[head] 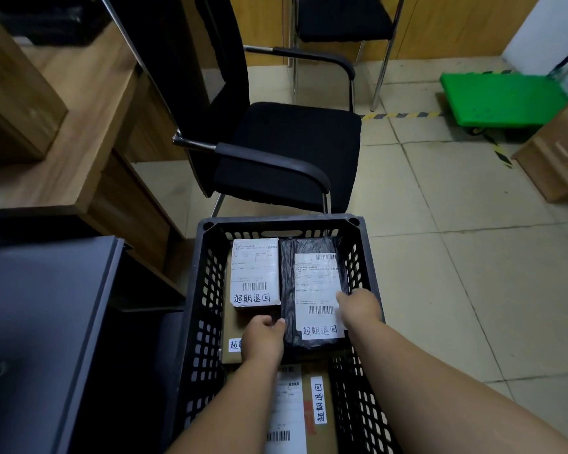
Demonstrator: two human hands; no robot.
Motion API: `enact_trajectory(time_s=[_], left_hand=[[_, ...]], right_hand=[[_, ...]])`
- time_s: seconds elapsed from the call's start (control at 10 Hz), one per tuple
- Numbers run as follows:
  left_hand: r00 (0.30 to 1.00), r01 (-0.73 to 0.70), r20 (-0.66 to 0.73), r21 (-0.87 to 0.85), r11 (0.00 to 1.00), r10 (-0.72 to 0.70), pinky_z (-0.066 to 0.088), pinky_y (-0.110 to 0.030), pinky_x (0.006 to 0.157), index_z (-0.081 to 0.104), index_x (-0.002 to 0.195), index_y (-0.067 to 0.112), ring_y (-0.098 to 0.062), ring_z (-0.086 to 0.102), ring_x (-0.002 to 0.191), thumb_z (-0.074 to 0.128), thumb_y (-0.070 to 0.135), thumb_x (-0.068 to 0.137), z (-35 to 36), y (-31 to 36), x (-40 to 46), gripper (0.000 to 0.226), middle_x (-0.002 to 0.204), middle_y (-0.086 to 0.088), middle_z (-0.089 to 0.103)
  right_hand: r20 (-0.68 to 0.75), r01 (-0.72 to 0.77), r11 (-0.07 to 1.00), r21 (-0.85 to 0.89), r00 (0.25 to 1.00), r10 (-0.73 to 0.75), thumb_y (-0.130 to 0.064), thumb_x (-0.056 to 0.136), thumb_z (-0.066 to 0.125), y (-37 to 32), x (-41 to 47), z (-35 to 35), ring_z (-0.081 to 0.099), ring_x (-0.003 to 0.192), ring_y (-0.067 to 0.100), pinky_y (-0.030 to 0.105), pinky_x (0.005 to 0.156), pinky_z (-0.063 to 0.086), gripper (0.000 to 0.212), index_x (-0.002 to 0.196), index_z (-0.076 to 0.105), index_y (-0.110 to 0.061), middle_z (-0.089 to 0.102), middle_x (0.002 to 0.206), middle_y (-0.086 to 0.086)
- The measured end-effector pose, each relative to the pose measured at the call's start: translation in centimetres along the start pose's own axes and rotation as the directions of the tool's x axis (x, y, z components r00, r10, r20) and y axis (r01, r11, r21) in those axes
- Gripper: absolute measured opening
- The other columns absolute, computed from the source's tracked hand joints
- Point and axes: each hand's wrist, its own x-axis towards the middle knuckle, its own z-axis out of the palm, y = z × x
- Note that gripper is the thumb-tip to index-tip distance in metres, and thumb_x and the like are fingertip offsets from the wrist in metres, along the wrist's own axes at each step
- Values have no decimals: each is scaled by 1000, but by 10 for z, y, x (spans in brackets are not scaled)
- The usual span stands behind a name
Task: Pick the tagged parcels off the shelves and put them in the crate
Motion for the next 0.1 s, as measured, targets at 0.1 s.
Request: enact_trajectory(time_s=[0.1], left_hand=[[990,-129,-42,183,975,138,42,-27,56,51,65,18,-19,52,61,52,32,93,-20,23,-17,32,63,1,55]], right_hand=[[-137,110,994,24,985,-106,-18,92,46,-16,-20,-22,46,67,25,30,60,34,22,76,53,-5,52,77,9]])
